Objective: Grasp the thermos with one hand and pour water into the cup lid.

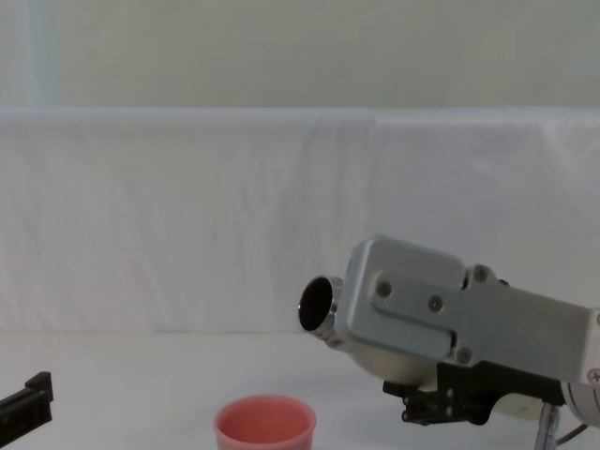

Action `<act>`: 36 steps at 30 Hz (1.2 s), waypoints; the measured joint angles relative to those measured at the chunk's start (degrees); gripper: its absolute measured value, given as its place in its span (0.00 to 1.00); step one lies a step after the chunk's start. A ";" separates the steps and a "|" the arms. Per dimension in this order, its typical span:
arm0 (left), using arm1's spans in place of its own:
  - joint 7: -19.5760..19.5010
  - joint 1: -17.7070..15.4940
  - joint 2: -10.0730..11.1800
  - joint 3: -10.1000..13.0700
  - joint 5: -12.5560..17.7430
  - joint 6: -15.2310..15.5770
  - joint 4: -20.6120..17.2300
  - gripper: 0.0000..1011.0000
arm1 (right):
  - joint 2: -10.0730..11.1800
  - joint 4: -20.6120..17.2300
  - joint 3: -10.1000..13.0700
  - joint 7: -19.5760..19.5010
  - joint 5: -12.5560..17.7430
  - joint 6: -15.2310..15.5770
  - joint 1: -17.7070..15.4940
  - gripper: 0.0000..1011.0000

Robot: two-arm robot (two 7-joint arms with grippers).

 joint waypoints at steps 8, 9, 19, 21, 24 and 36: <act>0.00 0.00 0.00 0.00 0.00 0.00 0.00 0.99 | -0.44 0.78 -0.77 0.37 -1.68 0.09 0.54 0.95; 0.00 0.00 0.00 0.00 0.00 0.00 0.00 0.99 | -0.49 0.87 -0.91 0.39 -1.89 0.10 0.63 0.95; 0.00 0.00 0.00 0.00 0.00 0.00 0.00 0.99 | -0.66 1.60 -2.46 0.53 -5.48 0.83 1.52 0.95; 0.00 0.00 0.00 0.00 0.00 0.00 0.00 0.99 | -0.62 1.67 -2.72 0.56 -6.10 1.01 1.64 0.95; 0.00 0.00 0.00 0.00 0.00 0.00 0.00 0.99 | -0.54 1.80 -3.14 0.64 -7.20 1.27 1.85 0.95; 0.00 0.00 0.00 0.00 0.00 0.00 0.00 0.99 | -0.44 2.19 -4.02 0.71 -10.17 1.81 2.38 0.95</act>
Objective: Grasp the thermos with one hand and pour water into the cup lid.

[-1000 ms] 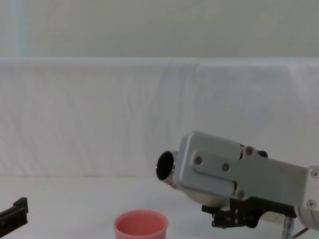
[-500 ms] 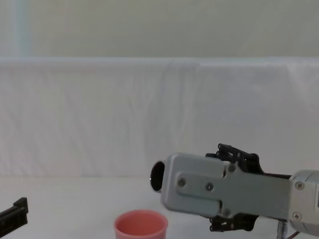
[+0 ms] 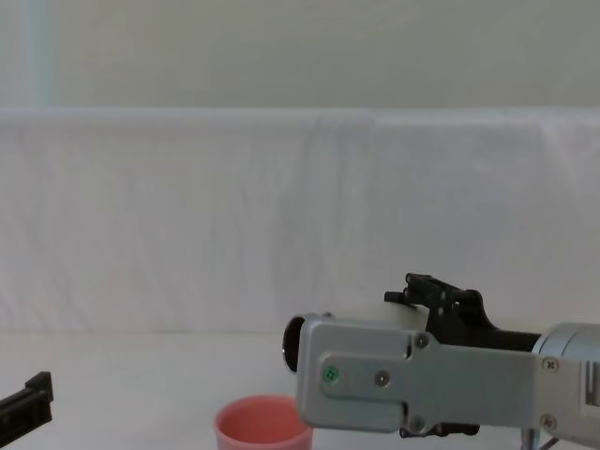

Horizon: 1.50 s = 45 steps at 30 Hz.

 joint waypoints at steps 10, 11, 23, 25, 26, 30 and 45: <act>0.00 0.00 0.00 0.00 0.00 0.00 0.00 0.99 | 0.07 0.36 -0.61 0.27 -1.42 0.03 0.48 0.95; 0.00 0.00 0.00 0.00 0.00 0.00 0.00 0.99 | 0.09 0.38 -0.65 0.30 -1.51 0.03 0.51 0.95; 0.00 0.00 0.00 0.00 0.00 0.00 0.00 0.99 | 0.18 0.74 -1.50 0.55 -3.13 0.04 1.16 0.95; 0.00 0.00 0.00 0.00 0.00 0.00 0.00 0.99 | 0.18 0.80 -1.65 0.56 -3.37 0.06 1.23 0.95; 0.00 0.00 0.00 0.00 0.00 0.00 0.00 0.99 | 0.19 0.84 -1.76 0.56 -3.63 0.11 1.30 0.95; 0.00 0.00 0.00 0.00 0.00 0.00 0.00 0.99 | 0.19 0.99 -2.07 0.58 -4.34 0.27 1.52 0.95; 0.00 0.00 0.00 0.00 0.00 0.00 0.00 0.99 | 0.14 1.23 -2.77 0.95 -5.94 0.69 2.19 0.95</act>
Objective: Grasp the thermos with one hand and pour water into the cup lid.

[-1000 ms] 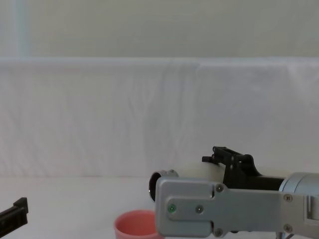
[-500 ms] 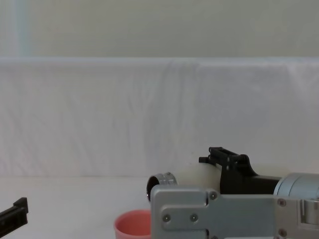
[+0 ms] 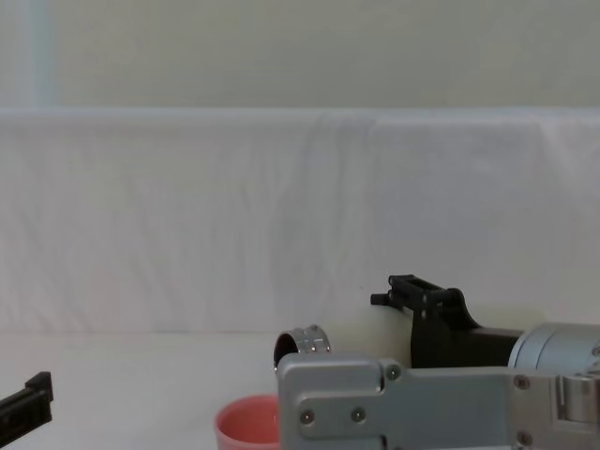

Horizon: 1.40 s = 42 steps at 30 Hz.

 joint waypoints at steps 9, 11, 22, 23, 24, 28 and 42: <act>0.00 0.00 0.00 0.00 0.00 0.00 0.00 0.99 | -0.11 0.00 -0.17 0.34 -0.46 0.21 0.33 0.95; 0.00 0.00 0.00 0.00 0.00 0.00 0.00 0.99 | -0.12 0.01 -0.20 0.34 -0.51 0.21 0.37 0.95; 0.00 0.00 0.00 0.00 0.00 0.00 0.00 0.99 | -0.13 0.14 -0.39 0.44 -0.94 0.38 0.45 0.95; 0.00 0.00 0.00 0.00 0.00 0.00 0.00 0.99 | -0.13 0.14 -0.39 0.44 -0.95 0.40 0.46 0.95; 0.00 0.00 0.00 0.00 0.00 0.00 0.00 0.99 | -0.13 0.14 -0.39 0.46 -0.99 0.44 0.47 0.95; 0.00 0.00 0.00 0.00 0.00 0.00 0.00 0.99 | -0.13 0.14 -0.45 0.48 -1.16 0.50 0.47 0.95; 0.00 0.00 0.00 0.00 0.00 0.00 0.00 0.99 | -0.27 0.30 -0.65 0.58 -1.60 0.75 0.49 0.95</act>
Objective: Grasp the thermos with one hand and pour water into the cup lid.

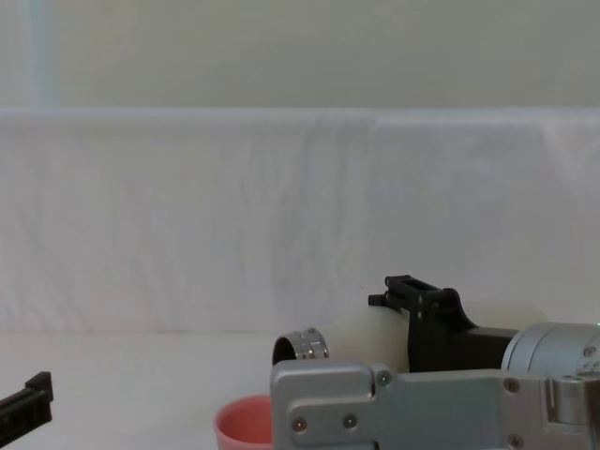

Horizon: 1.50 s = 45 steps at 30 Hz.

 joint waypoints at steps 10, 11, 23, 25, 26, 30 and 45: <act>0.00 0.00 0.00 0.00 0.00 0.00 0.00 0.99 | 0.06 0.00 -0.03 0.22 -0.06 0.02 0.05 0.95; 0.00 0.00 0.00 0.00 0.00 0.00 0.00 0.99 | 0.07 0.00 -0.03 0.22 -0.10 0.03 0.06 0.95; 0.00 0.00 0.00 0.00 0.00 0.00 0.00 0.99 | 0.12 0.09 -0.10 0.31 -0.46 0.09 0.23 0.95; 0.00 0.00 0.00 0.00 0.00 0.00 0.00 0.99 | 0.13 0.09 -0.14 0.31 -0.54 0.12 0.25 0.95; 0.00 0.00 0.00 0.00 0.00 0.00 0.00 0.99 | 0.13 0.09 -0.14 0.31 -0.54 0.12 0.25 0.95; 0.00 0.00 0.00 0.00 0.00 0.00 0.00 0.99 | 0.15 0.09 -0.17 0.37 -0.65 0.20 0.27 0.95; 0.00 0.00 0.00 0.00 0.00 0.00 0.00 0.99 | 0.06 0.10 -0.27 0.47 -0.82 0.28 0.36 0.95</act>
